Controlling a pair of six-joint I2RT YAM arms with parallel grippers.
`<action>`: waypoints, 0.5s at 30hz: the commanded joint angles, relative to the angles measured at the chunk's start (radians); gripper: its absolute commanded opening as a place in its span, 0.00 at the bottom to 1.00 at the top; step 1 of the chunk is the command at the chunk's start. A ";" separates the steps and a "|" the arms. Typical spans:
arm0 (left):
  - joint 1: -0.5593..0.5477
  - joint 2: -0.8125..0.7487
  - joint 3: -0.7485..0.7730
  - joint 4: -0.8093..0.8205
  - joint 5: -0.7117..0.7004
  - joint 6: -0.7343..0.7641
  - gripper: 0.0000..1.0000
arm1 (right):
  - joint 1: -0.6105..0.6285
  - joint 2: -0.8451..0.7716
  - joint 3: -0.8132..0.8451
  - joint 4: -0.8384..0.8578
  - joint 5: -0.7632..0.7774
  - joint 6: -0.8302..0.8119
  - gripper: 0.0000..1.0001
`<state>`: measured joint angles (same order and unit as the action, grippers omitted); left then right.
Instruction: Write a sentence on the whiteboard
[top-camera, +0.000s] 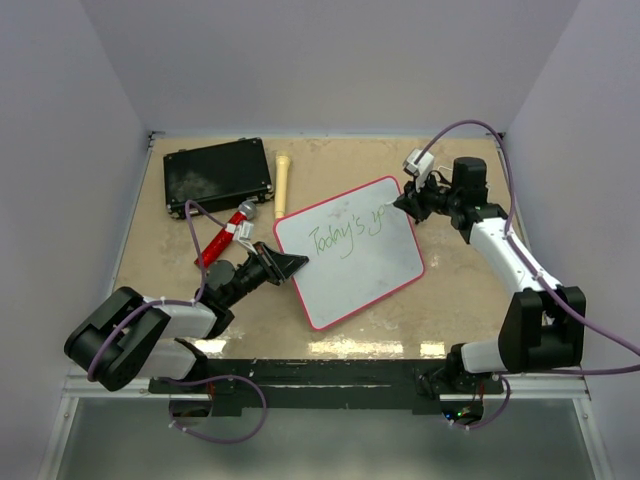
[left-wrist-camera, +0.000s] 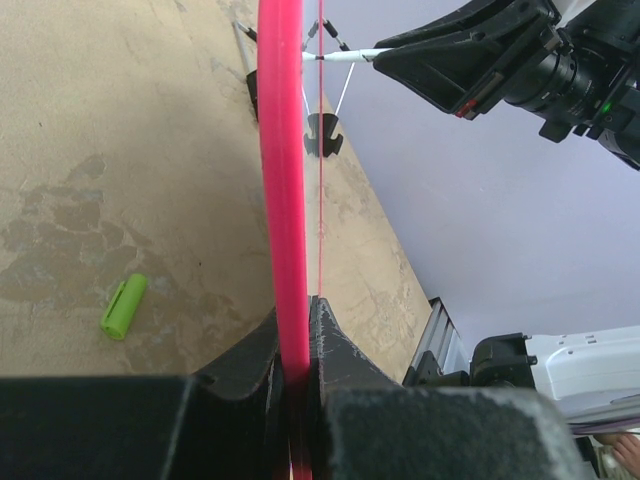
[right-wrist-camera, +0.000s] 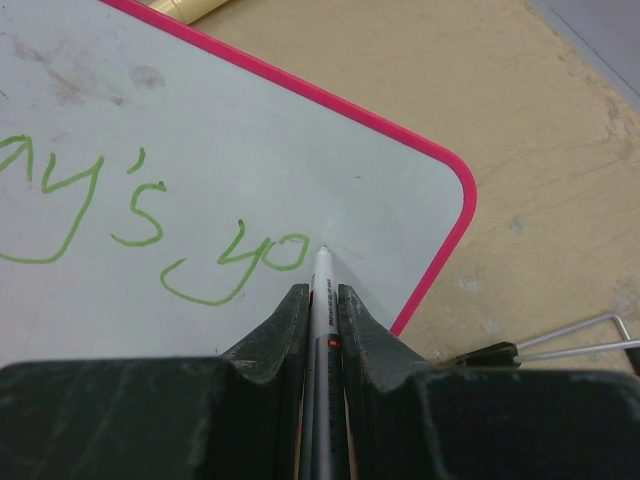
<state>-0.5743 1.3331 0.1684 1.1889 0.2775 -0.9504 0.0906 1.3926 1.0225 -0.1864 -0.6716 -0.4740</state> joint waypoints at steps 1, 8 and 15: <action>-0.006 0.003 0.025 0.080 0.034 0.059 0.00 | -0.002 0.011 0.008 0.019 -0.017 -0.005 0.00; -0.006 0.003 0.022 0.081 0.031 0.059 0.00 | -0.002 0.003 0.008 0.013 -0.020 -0.006 0.00; -0.006 0.005 0.022 0.081 0.031 0.058 0.00 | -0.002 0.009 0.010 0.013 -0.019 -0.008 0.00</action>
<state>-0.5743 1.3357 0.1684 1.1885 0.2760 -0.9585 0.0906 1.4017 1.0225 -0.1867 -0.6750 -0.4744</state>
